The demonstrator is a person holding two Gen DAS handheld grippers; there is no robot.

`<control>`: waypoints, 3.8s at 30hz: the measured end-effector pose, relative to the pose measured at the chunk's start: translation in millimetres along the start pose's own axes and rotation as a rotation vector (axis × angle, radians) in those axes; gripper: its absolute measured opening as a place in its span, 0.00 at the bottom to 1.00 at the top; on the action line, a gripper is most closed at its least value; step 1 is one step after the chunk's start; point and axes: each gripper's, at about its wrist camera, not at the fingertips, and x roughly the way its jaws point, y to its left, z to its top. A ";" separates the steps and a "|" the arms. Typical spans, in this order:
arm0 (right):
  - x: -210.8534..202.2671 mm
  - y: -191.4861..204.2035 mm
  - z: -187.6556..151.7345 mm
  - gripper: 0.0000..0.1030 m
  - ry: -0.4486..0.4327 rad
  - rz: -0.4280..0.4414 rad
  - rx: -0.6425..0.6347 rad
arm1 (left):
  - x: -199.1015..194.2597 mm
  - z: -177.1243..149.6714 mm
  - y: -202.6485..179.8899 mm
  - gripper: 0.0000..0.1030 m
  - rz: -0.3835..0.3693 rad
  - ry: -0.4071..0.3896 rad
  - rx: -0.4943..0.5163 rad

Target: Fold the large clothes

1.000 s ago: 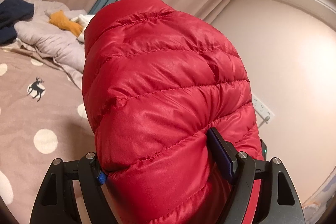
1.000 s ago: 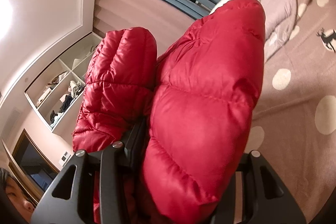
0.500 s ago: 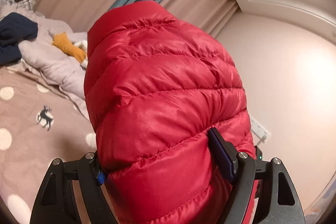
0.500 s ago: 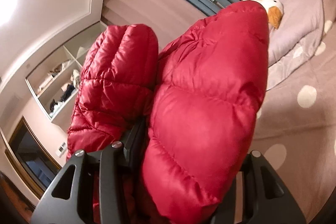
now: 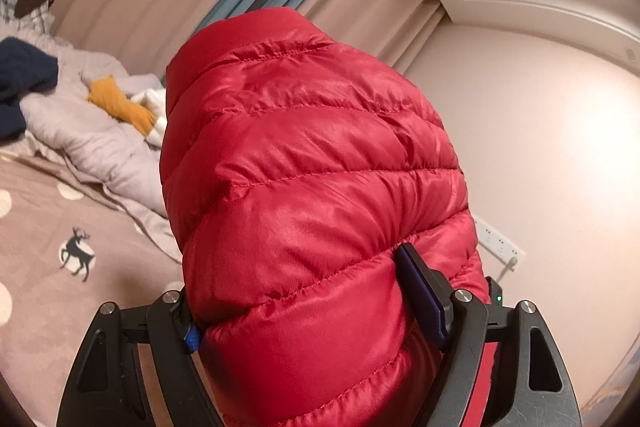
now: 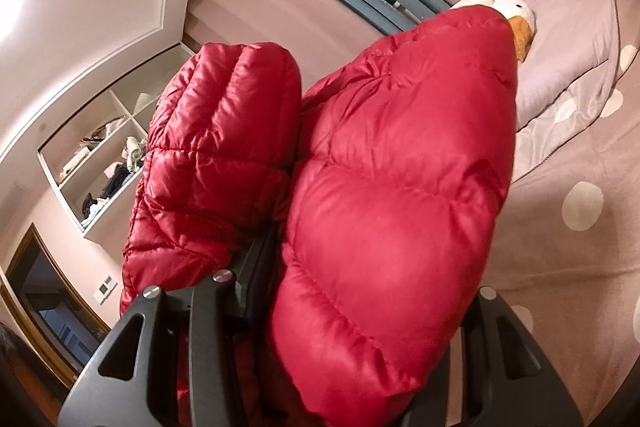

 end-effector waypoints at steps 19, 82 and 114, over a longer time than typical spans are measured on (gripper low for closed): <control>34.1 -69.6 -21.3 0.47 0.043 -0.181 0.095 | 78.7 -27.4 83.5 0.78 0.088 0.151 -0.095; 16.2 -14.5 -34.3 0.33 0.133 -0.847 -0.256 | 91.5 -50.6 13.2 0.52 0.745 0.216 0.229; -103.0 131.1 -63.9 0.86 -0.153 -0.789 -0.478 | -49.5 -29.8 -83.0 0.99 0.598 -0.072 0.198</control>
